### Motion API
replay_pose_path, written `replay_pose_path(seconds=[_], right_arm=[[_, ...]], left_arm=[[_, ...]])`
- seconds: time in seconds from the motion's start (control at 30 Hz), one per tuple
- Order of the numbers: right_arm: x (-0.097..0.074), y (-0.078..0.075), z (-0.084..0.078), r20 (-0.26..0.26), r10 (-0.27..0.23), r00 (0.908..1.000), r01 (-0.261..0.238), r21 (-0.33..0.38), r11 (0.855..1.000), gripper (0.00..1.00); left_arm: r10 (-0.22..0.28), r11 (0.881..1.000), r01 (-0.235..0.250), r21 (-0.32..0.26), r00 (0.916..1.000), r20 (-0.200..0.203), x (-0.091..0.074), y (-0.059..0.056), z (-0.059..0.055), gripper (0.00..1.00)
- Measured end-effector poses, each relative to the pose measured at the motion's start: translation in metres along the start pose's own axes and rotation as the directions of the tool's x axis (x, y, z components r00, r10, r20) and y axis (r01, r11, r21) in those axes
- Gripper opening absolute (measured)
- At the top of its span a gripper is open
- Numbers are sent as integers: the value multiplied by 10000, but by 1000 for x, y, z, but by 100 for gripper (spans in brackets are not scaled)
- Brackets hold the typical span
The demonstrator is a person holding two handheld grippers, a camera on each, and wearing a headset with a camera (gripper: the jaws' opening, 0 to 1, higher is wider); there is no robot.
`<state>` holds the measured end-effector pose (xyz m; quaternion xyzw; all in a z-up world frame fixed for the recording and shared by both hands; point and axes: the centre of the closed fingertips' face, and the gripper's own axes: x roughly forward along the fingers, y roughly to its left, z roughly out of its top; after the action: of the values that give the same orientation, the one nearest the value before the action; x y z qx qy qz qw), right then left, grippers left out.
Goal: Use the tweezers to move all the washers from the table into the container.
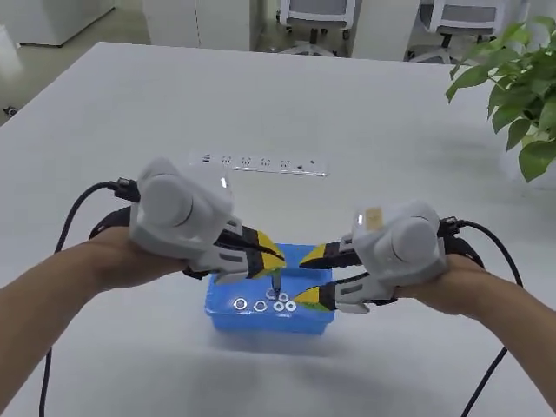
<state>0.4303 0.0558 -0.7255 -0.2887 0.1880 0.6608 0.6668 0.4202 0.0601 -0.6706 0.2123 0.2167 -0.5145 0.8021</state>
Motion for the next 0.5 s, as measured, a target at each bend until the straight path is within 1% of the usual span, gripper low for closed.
replay_pose_path(seconds=[0.17, 0.5], right_arm=[[-6, 5, 2, 99, -100, 9999, 98, 158, 9998, 32], [-10, 16, 14, 357, -143, 9993, 137, 153, 9998, 32]], left_arm=[[42, 10000, -42, 2, 10000, -31, -7, -3, 2, 5], [-13, 9999, 12, 151, 10000, 60, -20, -8, 13, 5]])
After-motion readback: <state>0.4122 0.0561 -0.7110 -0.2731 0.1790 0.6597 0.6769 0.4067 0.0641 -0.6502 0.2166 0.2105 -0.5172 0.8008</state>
